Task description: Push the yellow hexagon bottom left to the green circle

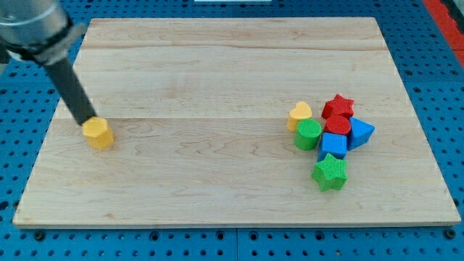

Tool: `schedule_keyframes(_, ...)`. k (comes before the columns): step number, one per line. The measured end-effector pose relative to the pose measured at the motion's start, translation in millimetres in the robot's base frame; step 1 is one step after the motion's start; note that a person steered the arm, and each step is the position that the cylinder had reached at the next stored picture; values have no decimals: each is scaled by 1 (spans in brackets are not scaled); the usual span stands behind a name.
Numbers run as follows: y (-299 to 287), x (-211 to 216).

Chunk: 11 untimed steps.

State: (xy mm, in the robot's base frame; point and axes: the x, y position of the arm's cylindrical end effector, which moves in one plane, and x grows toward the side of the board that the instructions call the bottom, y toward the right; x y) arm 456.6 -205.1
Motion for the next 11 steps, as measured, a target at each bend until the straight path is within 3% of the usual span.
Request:
schedule_keyframes(1,26,10)
schedule_keyframes(2,-22,17)
schedule_keyframes(3,-8,38)
schedule_keyframes(5,124,43)
schedule_keyframes(6,76,44)
schedule_keyframes(7,86,69)
schedule_keyframes(9,204,81)
schedule_keyframes(10,188,98)
schedule_keyframes(11,217,99)
